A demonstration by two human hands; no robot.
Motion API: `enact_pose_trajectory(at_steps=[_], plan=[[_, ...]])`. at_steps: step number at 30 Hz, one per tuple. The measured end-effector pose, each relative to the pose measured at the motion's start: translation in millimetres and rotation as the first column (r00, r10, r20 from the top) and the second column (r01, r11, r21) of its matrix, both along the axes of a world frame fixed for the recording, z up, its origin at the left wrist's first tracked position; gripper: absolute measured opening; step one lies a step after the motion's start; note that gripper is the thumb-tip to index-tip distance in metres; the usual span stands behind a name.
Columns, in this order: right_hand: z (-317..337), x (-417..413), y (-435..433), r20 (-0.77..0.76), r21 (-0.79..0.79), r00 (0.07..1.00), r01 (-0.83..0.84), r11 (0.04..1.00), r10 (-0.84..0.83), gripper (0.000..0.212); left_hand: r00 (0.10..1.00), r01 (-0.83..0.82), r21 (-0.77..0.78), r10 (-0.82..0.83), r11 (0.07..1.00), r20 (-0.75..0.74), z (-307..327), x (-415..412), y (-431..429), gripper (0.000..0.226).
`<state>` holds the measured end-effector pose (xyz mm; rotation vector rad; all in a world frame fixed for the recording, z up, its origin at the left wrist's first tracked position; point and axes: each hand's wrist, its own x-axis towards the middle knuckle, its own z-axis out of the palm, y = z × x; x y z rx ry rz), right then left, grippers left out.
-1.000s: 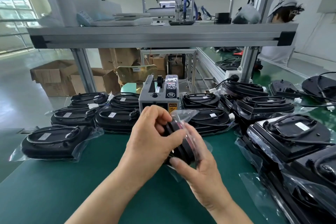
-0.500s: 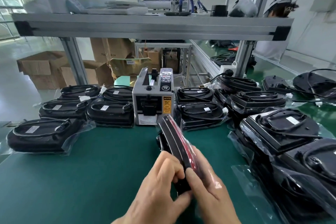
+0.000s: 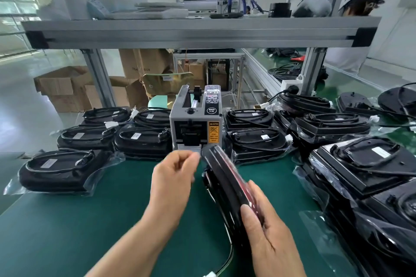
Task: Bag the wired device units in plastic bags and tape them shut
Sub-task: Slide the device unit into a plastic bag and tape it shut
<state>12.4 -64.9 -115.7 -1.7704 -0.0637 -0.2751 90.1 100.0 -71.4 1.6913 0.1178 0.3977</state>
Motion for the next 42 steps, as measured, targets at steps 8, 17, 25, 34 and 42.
enact_pose_trajectory(at_steps=[8, 17, 25, 34, 42], plan=[[4, 0, 3, -0.043, 0.134, 0.999, 0.035, 0.990, -0.030, 0.056, 0.904, -0.215, -0.481, -0.014, 0.850, -0.428, 0, 104, 1, 0.020], [6, 1, -1, -0.079, 0.105, 0.996, 0.039, 0.994, -0.030, 0.059, 0.875, -0.327, -0.594, -0.003, 0.735, -0.485, 7, 132, -7, 0.017], [8, -1, -5, -0.070, 0.076, 0.998, 0.002, 0.997, 0.004, 0.060, 0.961, -0.018, -0.558, -0.139, 0.829, -0.239, 15, 75, -3, 0.017], [10, -2, -9, -0.060, 0.089, 0.997, -0.037, 0.995, 0.042, 0.054, 0.843, 0.499, -0.189, -0.525, 0.845, -0.121, 28, -19, -8, 0.017], [8, -2, -10, -0.059, 0.087, 0.998, -0.030, 0.996, 0.035, 0.054, 0.868, 0.436, -0.269, -0.480, 0.859, -0.125, 24, -16, -5, 0.027]])
